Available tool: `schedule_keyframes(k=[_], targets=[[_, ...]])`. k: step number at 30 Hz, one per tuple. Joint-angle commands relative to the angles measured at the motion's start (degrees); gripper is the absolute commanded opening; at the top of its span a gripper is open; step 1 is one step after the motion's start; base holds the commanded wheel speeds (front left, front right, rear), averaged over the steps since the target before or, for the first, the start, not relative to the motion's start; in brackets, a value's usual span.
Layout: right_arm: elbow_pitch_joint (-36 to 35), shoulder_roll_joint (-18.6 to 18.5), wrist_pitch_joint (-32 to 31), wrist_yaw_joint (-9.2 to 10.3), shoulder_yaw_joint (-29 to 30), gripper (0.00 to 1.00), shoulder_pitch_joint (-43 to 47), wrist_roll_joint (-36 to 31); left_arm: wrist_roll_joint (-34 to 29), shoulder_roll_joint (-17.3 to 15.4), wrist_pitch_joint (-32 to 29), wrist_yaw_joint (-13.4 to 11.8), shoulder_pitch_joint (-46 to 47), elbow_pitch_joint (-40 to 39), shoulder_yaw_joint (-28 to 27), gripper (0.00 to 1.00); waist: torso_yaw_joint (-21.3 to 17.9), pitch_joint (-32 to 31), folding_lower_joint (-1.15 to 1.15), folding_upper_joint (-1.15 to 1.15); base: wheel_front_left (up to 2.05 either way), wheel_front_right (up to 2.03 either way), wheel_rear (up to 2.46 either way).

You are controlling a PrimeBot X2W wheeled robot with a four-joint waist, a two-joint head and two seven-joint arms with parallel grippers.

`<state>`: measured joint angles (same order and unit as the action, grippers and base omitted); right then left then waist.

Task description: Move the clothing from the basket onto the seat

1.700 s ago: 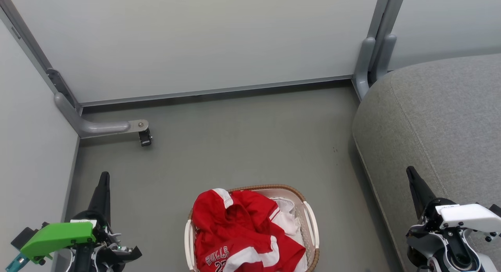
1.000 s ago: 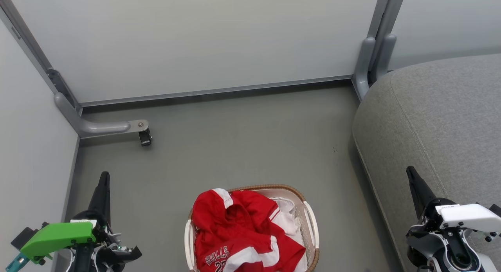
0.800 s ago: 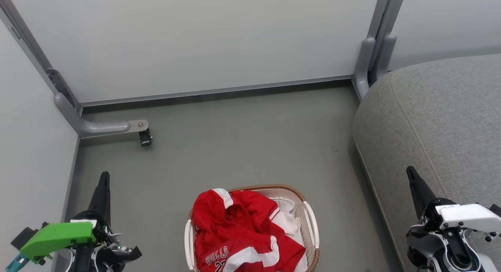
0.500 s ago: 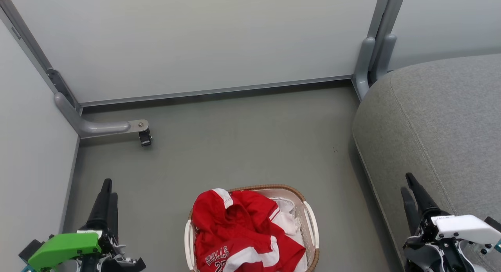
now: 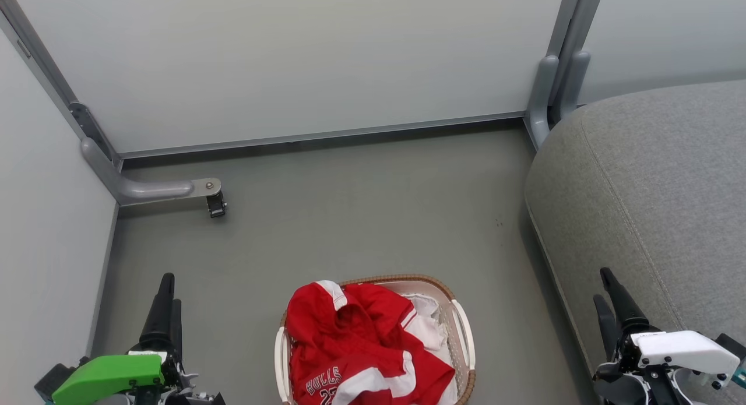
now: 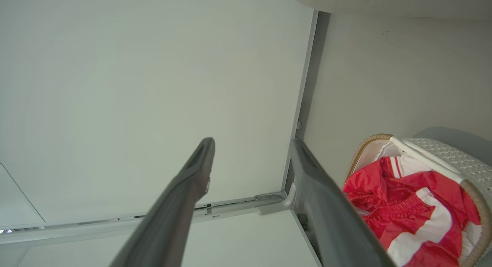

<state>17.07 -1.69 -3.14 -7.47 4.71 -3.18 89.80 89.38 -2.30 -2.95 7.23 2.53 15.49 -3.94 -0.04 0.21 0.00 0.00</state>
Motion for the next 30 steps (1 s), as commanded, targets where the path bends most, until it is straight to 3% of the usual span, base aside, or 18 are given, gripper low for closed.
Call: schedule_keyframes(k=[1,19,30], targets=[[-0.89,-0.53,0.71,-0.01,-0.04,1.0,-0.65,-1.97,-1.52,-0.22,0.62,0.09,0.23,-1.34,0.03,1.0,-0.01,0.01,0.0,0.0,0.0,0.0,0.0],[-5.23,-0.75,4.95,-0.02,-1.19,1.0,0.49,-20.58,-20.84,-0.34,4.83,-3.11,-1.01,-7.1,2.69,1.0,0.02,0.09,0.0,0.0,0.0,0.0,0.0],[-6.14,-0.83,7.2,-0.02,-1.52,1.0,1.0,-32.66,-35.95,-0.4,7.06,-4.13,-2.15,-8.47,5.11,1.0,0.04,0.02,0.0,0.0,0.0,0.0,0.0]])
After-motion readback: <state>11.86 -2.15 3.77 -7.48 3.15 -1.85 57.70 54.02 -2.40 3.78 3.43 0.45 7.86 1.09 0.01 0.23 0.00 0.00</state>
